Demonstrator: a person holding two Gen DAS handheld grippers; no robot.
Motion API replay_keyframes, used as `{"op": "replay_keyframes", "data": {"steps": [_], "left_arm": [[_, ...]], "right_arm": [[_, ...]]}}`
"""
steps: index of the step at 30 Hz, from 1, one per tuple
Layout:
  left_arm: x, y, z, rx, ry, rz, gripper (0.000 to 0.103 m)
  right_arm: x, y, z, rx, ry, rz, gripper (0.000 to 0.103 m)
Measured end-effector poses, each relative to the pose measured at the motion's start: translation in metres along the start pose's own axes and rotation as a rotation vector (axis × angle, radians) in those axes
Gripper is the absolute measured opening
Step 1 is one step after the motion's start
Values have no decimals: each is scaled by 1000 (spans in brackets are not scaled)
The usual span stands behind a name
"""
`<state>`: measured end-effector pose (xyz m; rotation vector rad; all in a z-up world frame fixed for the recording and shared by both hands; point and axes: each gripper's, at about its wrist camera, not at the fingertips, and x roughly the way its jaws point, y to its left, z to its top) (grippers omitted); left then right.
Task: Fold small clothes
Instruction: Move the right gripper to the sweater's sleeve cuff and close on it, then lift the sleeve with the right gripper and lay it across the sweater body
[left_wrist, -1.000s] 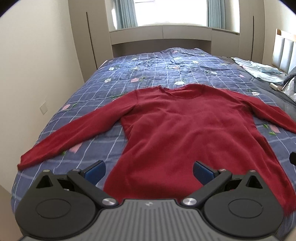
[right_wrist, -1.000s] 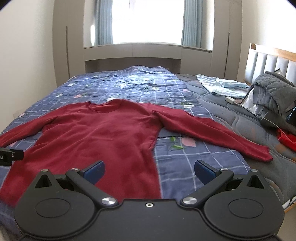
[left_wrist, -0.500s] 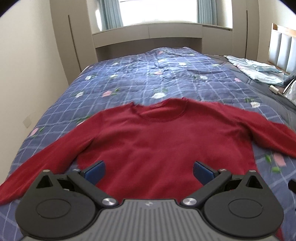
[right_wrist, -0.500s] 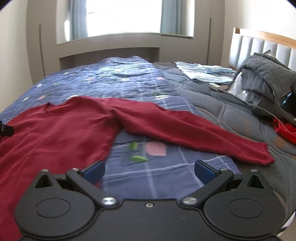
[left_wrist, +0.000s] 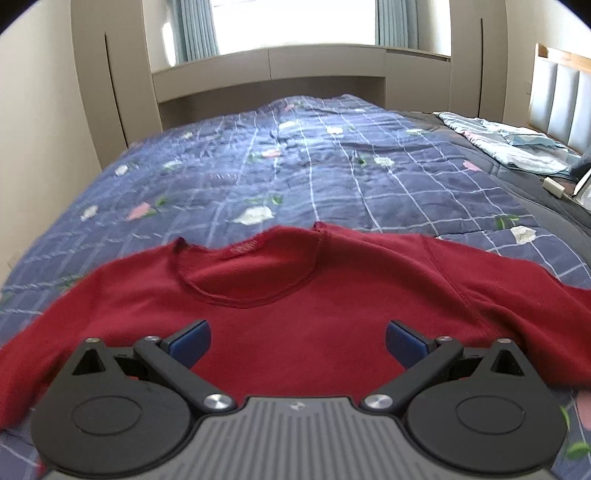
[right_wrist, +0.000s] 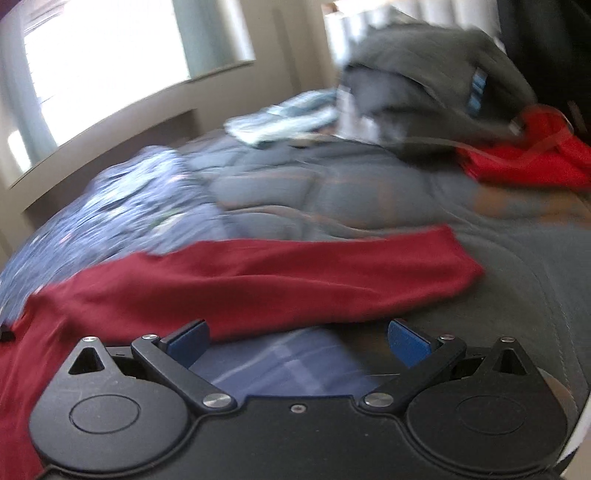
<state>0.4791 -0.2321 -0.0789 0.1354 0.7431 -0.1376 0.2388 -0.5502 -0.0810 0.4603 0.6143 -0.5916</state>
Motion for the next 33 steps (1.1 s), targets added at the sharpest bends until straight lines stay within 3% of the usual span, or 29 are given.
{"op": "replay_keyframes", "data": {"steps": [4, 12, 14, 16, 17, 18, 19, 21, 22, 28, 33], "left_arm": [[17, -4, -5, -8, 28, -13, 103], [22, -6, -14, 18, 38, -16, 103], [21, -5, -13, 17, 46, -19, 103], [19, -3, -11, 13, 59, -29, 103], [18, -2, -10, 11, 67, -34, 103], [16, 0, -8, 8, 74, -38, 103], [14, 2, -6, 6, 80, -45, 103], [9, 5, -2, 1, 98, -65, 103], [6, 8, 1, -4, 104, -81, 103], [-20, 35, 23, -43, 120, -163, 103], [-47, 67, 39, -92, 81, -192, 103]], "right_arm": [[16, -30, 11, 129, 29, -53, 103], [30, -77, 12, 449, -27, 29, 99], [34, -84, 15, 504, -54, 23, 89], [37, -91, 18, 550, -73, -15, 64], [39, -94, 20, 565, -74, -41, 58], [41, -95, 22, 572, -74, -63, 45], [44, -95, 25, 566, -72, -90, 30], [46, -95, 30, 542, -71, -132, 11], [47, -93, 33, 526, -73, -137, 7], [36, -56, 68, 323, -145, -114, 5], [27, 14, 127, 126, -226, 7, 5]]}}
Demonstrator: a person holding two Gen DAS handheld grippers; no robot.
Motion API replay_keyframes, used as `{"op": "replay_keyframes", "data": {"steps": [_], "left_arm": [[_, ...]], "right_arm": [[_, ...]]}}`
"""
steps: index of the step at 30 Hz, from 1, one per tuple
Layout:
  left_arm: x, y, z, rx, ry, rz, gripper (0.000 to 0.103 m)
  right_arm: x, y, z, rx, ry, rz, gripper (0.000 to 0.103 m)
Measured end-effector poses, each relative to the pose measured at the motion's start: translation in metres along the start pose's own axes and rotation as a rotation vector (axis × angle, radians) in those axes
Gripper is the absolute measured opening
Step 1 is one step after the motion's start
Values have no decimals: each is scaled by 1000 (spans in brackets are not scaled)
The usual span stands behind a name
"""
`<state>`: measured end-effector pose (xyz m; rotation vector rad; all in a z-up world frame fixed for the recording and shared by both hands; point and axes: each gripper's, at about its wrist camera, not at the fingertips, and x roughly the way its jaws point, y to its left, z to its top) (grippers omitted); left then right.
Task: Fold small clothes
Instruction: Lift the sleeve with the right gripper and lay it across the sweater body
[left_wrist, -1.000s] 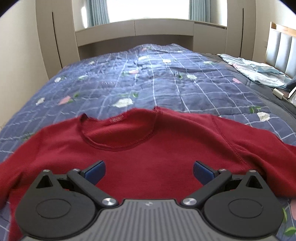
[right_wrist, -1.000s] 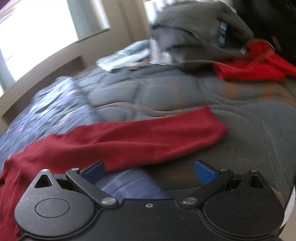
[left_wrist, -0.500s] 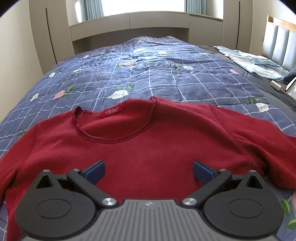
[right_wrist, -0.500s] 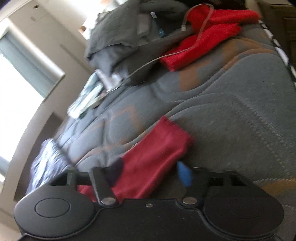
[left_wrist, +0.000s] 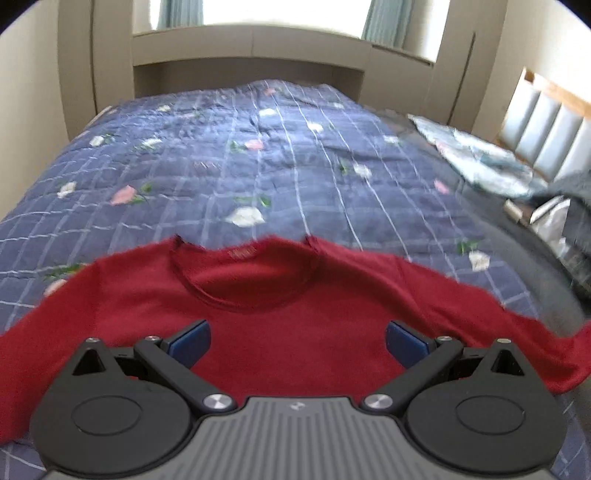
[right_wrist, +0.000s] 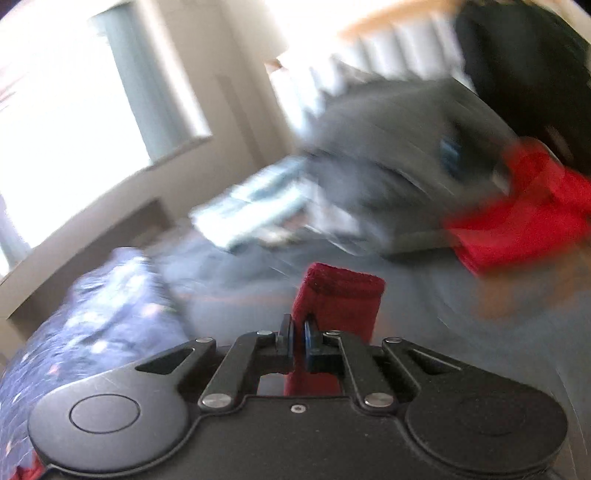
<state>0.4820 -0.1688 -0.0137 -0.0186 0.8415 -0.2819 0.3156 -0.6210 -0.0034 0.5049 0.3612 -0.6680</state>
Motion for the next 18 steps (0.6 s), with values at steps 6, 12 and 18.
{"op": "replay_keyframes", "data": {"steps": [6, 12, 18], "left_arm": [[-41, 53, 12, -113, -78, 3, 103], [-76, 117, 10, -234, -143, 41, 103], [-98, 180, 0, -326, -183, 109, 103]], "right_arm": [[-6, 121, 35, -195, -105, 245, 5], [-16, 247, 10, -405, -117, 488, 5], [-28, 337, -55, -532, -35, 676, 5]]}}
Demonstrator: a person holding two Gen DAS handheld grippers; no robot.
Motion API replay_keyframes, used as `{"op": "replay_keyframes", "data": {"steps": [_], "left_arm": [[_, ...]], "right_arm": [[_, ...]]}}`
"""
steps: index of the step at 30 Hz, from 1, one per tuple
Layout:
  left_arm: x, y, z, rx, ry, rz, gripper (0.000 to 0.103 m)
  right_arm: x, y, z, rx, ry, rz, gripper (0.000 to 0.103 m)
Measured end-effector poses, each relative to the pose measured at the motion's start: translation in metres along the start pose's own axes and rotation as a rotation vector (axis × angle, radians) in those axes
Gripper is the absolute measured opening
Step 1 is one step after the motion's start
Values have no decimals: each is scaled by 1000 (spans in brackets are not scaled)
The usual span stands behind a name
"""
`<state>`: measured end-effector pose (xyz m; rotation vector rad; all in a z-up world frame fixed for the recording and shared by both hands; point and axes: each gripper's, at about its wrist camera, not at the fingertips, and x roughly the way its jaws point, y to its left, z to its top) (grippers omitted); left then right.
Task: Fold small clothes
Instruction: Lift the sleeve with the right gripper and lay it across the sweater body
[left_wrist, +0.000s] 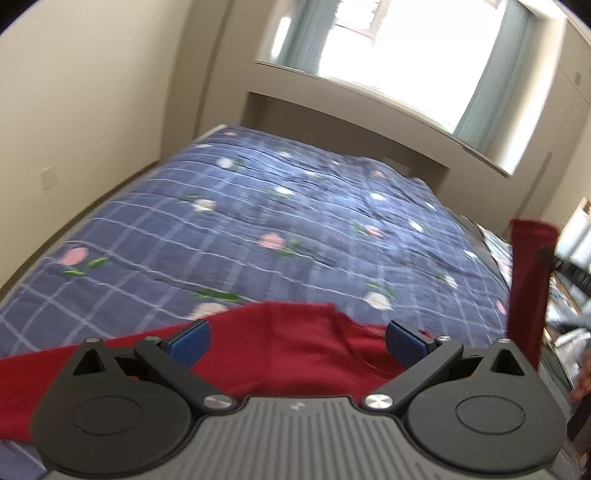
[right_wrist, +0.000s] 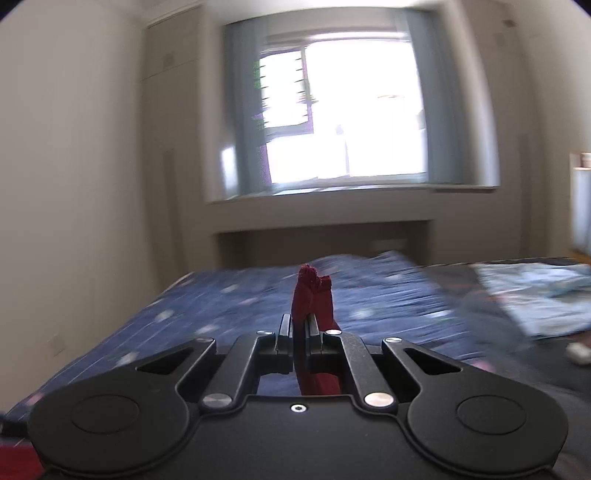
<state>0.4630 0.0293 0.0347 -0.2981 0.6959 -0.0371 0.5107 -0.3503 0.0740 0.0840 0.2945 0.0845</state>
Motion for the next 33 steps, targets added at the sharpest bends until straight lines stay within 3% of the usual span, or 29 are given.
{"op": "replay_keyframes", "data": {"steps": [8, 16, 20, 23, 25, 28, 33], "left_arm": [[4, 66, -4, -78, -2, 65, 103], [27, 89, -25, -96, 45, 83, 103], [37, 90, -30, -85, 59, 80, 102], [47, 87, -33, -72, 61, 65, 103], [52, 83, -35, -60, 58, 59, 103], [63, 73, -42, -23, 63, 51, 103], [91, 41, -63, 71, 47, 82, 103]], "right_arm": [[31, 129, -67, -202, 145, 203, 5], [25, 216, -142, -465, 244, 279, 5], [24, 234, -167, -544, 269, 297, 6], [23, 236, -180, -565, 295, 338, 23], [15, 229, -183, -569, 297, 361, 47], [-13, 202, -178, -557, 279, 378, 73], [-49, 130, -164, -480, 239, 288, 94]]}}
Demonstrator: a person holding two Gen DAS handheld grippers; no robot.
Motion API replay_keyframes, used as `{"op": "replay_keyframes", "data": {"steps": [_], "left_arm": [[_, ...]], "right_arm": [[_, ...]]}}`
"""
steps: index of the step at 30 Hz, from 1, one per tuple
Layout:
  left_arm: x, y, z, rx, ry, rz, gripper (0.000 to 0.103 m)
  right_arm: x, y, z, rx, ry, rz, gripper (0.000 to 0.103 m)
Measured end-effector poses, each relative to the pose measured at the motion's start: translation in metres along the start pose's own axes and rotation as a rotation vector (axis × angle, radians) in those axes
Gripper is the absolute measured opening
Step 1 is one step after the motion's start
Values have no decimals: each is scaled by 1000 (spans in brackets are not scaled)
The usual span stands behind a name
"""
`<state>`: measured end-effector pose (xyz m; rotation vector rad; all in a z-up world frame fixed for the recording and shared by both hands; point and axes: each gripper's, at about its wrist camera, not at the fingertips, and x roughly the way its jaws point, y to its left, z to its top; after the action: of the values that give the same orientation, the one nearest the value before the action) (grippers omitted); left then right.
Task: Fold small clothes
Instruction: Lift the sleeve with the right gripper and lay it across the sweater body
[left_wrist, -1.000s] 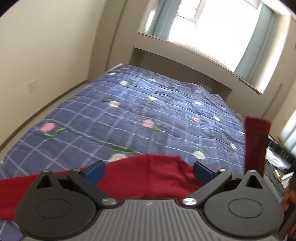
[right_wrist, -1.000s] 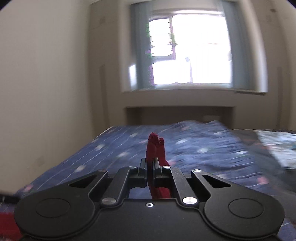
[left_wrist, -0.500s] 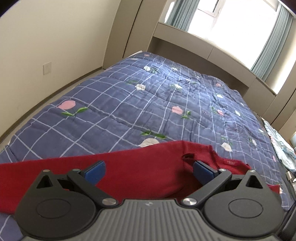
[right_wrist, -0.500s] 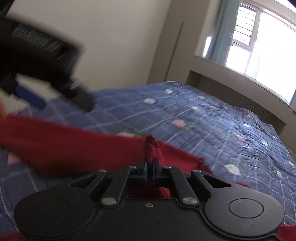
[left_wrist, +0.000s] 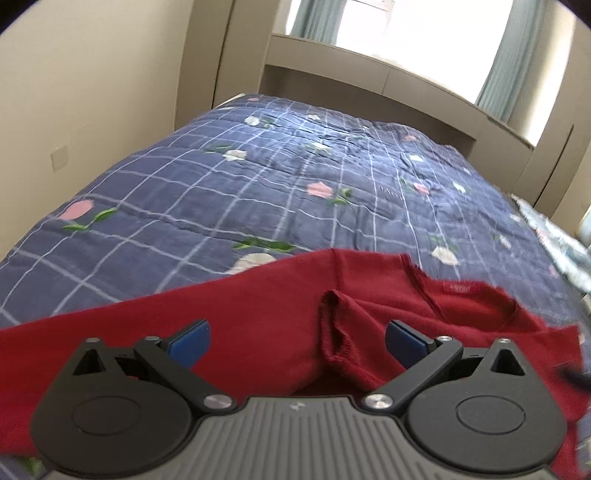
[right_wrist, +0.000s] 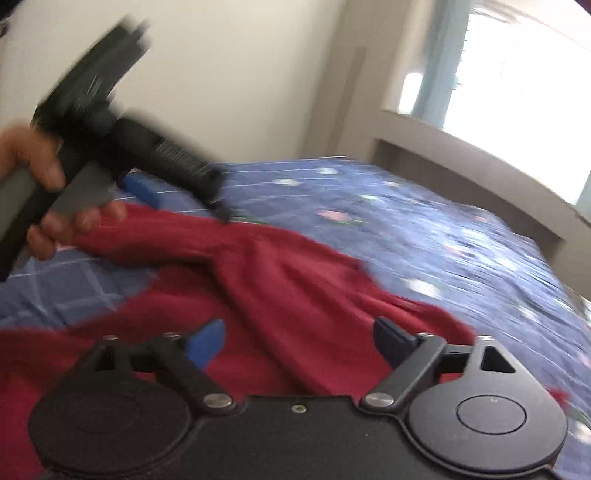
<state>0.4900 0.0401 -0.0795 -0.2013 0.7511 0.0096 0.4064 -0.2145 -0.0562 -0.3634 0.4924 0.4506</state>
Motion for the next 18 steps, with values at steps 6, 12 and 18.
{"op": "replay_keyframes", "data": {"steps": [6, 12, 18], "left_arm": [[28, -34, -27, 13, -87, 203, 103], [43, -36, -49, 19, -135, 328, 103], [43, -40, -53, 36, -144, 343, 103]], "right_arm": [[-32, -98, -36, 214, 6, -290, 97], [-9, -188, -62, 507, 69, -312, 76], [22, -233, -88, 744, 161, -210, 12]]}}
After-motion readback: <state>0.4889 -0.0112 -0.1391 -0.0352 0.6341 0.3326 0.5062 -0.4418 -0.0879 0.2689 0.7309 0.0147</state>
